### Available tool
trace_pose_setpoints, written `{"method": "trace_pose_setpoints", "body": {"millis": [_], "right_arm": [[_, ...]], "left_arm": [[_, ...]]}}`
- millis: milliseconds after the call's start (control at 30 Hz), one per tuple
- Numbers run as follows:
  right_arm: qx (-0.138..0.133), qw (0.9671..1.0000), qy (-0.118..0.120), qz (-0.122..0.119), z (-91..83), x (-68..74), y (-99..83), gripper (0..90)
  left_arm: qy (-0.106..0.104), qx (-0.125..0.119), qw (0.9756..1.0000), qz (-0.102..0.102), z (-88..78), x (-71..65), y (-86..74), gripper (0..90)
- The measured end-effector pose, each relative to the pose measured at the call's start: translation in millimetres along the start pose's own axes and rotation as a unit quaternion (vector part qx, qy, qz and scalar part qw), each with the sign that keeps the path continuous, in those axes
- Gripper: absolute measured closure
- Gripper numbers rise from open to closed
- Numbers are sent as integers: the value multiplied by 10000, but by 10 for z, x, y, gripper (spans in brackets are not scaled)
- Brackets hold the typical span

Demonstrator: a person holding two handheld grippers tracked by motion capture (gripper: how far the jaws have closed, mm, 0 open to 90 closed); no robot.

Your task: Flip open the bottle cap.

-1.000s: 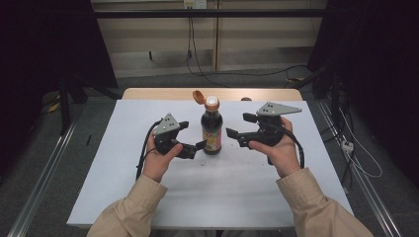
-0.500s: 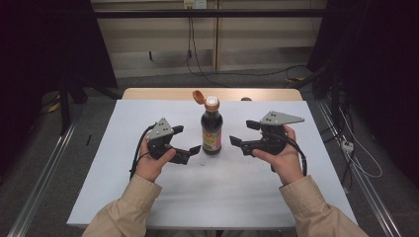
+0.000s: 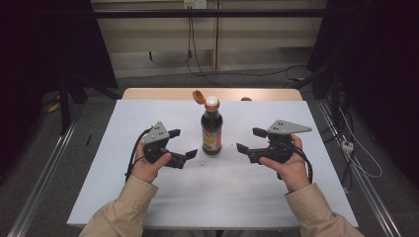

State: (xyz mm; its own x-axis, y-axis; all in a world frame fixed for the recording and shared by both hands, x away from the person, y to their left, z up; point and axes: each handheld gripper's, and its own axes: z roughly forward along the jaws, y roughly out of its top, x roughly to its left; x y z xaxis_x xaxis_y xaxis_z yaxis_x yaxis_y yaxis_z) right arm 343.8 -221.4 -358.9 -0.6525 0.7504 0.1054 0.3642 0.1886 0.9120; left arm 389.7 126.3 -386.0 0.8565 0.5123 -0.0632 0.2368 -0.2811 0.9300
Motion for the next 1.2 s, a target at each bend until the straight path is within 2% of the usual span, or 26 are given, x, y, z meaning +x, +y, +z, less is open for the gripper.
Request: {"method": "trace_pose_setpoints", "body": {"millis": [333, 567, 1167, 1200], "right_arm": [[28, 10000, 12, -13, -74, 4, -166, 173], [33, 10000, -17, 64, -123, -22, -278, 173], [87, 9998, -105, 177, -240, -92, -583, 173], [90, 9997, -110, 188, -249, -97, -605, 173]], "left_arm": [[93, 38, 9999, 43, -142, 27, -75, 45], [128, 57, 9999, 47, -236, 50, -138, 45], [228, 170, 9996, -3, -447, 93, -315, 45], [205, 160, 9996, -54, -451, 88, -325, 45]]}}
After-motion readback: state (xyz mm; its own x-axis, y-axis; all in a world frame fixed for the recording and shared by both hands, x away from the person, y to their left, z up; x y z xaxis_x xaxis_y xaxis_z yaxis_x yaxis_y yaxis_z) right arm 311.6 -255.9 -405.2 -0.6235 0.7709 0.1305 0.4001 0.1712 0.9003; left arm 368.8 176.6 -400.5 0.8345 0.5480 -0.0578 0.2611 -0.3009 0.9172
